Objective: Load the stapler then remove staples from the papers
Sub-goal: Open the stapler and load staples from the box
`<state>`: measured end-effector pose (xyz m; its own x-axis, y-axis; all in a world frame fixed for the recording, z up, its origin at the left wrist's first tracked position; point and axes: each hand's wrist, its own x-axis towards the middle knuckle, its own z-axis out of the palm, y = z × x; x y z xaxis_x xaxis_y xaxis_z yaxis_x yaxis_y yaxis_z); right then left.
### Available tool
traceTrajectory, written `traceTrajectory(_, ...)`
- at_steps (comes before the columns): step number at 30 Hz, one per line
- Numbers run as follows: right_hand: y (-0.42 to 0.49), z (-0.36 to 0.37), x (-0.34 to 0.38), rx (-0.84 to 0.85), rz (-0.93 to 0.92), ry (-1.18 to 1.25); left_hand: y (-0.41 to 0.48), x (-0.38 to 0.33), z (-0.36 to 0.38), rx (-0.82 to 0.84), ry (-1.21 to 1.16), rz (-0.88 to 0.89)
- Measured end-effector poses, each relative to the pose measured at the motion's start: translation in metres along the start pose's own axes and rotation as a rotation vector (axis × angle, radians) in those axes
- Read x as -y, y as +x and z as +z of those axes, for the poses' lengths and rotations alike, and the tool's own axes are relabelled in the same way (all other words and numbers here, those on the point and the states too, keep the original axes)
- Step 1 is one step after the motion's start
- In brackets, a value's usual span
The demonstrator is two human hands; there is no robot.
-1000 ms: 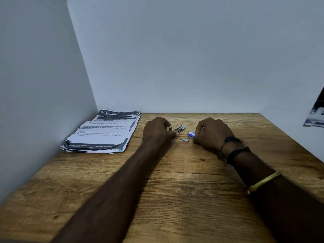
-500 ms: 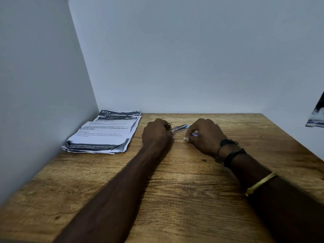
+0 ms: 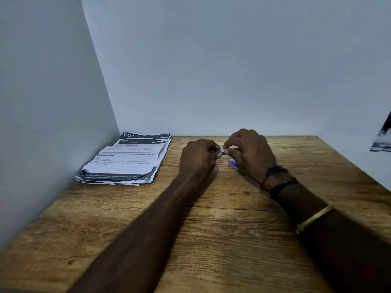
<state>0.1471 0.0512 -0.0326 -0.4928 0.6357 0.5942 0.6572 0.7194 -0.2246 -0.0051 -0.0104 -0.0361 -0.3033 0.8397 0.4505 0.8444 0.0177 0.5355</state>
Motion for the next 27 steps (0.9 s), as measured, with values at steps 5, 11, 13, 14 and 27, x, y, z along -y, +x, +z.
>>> traceTrajectory(5,-0.0005,-0.0047,0.0019,-0.005,0.001,0.024,-0.0003,0.0007,0.0005,0.003,-0.019,-0.001)
traceTrajectory(11,0.0003,-0.0064,0.0019,0.012,-0.027,0.029,-0.0008,0.0003,0.0001,-0.007,-0.054,0.009)
traceTrajectory(13,0.0004,-0.0062,0.0012,0.001,-0.027,0.056,-0.001,0.0004,0.0002,-0.01,-0.059,0.011)
traceTrajectory(14,0.0002,-0.0065,0.0007,-0.006,-0.025,0.071,-0.0011,0.0004,0.0004,-0.01,-0.062,0.013)
traceTrajectory(27,-0.0028,-0.0054,-0.0034,-0.009,-0.083,0.091,-0.0003,-0.0009,-0.001,0.017,-0.077,-0.022)
